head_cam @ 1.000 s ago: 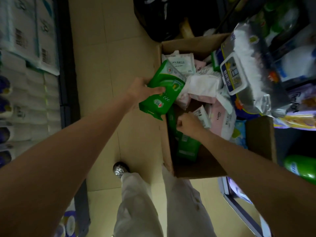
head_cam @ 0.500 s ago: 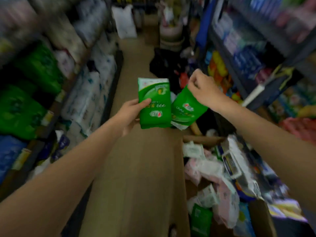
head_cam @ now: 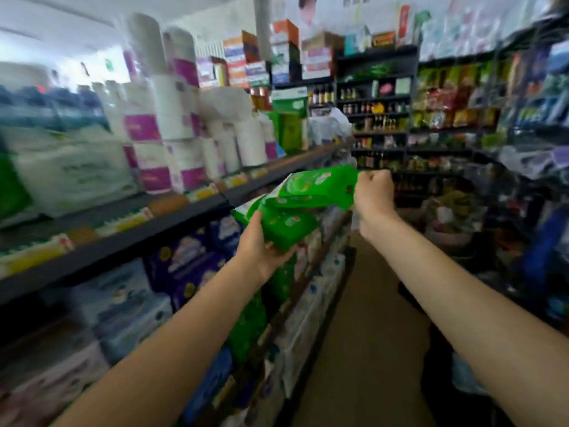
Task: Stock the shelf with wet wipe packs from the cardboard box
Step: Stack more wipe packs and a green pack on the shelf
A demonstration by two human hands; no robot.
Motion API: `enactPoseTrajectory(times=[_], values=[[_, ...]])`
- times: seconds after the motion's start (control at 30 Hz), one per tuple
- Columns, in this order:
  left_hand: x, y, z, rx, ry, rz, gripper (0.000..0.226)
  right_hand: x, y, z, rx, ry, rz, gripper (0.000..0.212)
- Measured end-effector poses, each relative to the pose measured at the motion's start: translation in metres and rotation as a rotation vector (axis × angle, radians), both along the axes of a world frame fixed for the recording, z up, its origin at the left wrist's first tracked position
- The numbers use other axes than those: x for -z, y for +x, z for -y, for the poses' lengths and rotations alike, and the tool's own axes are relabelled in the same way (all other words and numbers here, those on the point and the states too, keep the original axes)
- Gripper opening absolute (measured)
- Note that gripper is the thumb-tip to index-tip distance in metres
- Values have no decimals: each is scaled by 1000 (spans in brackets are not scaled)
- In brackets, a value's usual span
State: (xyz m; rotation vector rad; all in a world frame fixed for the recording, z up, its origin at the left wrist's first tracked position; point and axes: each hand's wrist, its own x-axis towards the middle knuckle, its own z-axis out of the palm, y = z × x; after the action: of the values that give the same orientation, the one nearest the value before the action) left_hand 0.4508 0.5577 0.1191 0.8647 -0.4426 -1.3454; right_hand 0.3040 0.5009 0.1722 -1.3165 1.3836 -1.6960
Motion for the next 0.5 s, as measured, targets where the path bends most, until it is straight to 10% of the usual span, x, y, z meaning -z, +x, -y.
enactPoseTrajectory(times=[0.5], values=[[-114, 151, -26, -517, -405, 152, 50, -55, 247, 5, -659, -130, 94, 28]])
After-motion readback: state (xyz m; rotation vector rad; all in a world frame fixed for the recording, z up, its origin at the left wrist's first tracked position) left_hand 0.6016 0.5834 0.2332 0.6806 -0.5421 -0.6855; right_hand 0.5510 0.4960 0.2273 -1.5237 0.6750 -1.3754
